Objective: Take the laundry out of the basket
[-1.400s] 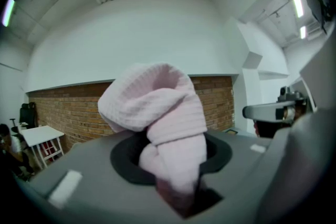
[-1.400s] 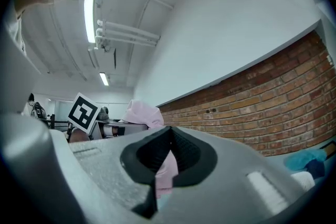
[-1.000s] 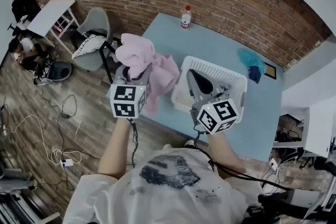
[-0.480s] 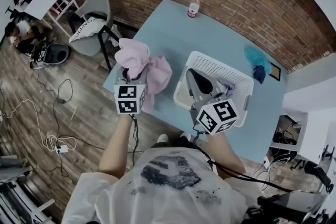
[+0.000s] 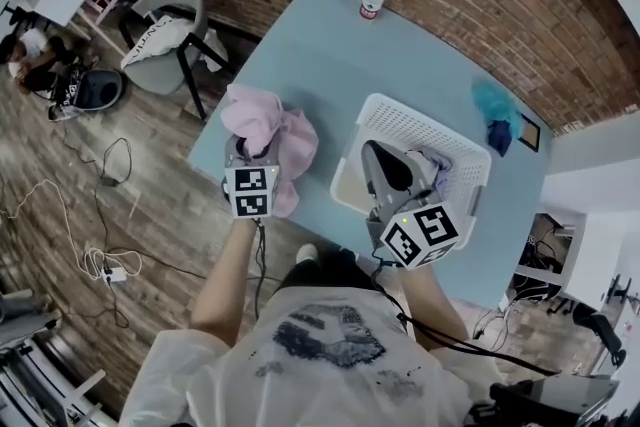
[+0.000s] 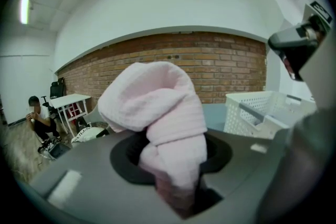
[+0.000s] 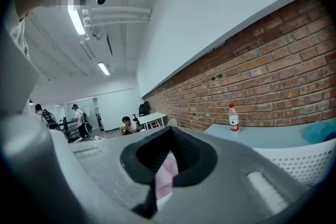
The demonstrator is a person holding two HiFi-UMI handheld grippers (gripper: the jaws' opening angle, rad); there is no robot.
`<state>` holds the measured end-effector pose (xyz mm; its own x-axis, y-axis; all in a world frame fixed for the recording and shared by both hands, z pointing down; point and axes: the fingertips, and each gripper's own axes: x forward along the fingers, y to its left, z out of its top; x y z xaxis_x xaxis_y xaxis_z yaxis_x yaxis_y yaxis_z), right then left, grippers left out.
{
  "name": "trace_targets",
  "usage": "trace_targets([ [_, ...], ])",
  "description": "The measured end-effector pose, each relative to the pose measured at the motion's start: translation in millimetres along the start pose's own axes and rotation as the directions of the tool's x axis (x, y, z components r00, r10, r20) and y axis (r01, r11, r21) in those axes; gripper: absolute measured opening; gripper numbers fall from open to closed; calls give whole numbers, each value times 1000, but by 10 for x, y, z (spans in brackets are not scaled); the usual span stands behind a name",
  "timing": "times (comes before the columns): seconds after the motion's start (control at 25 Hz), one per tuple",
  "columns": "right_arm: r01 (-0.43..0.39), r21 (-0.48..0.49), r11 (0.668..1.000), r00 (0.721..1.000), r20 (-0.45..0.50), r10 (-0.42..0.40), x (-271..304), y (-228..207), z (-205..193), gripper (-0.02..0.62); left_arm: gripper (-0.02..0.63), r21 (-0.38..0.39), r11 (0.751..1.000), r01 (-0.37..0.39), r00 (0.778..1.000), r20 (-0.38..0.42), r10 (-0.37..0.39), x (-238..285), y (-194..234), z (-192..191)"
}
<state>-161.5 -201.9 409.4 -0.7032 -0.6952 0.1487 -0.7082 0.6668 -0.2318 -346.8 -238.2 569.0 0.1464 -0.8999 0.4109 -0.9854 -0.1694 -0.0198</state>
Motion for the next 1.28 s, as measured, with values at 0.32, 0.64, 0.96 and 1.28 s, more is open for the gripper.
trace_targets([
  [0.32, 31, 25, 999, 999, -30, -30, -44, -186, -136, -2, 183, 21, 1000, -14, 1000, -21, 14, 376, 59, -288],
  [0.64, 68, 32, 997, 997, -31, -67, -122, -271, -155, -2, 202, 78, 997, 24, 996, -87, -17, 658, -73, -526],
  [0.96, 86, 36, 996, 996, -7, -86, -265, -346, -93, -2, 288, 59, 998, 35, 996, -87, -30, 551, -118, -390],
  [1.28, 86, 37, 996, 996, 13, -86, -405, -286, -55, -2, 295, 58, 997, 44, 999, -33, -42, 365, -166, -128],
])
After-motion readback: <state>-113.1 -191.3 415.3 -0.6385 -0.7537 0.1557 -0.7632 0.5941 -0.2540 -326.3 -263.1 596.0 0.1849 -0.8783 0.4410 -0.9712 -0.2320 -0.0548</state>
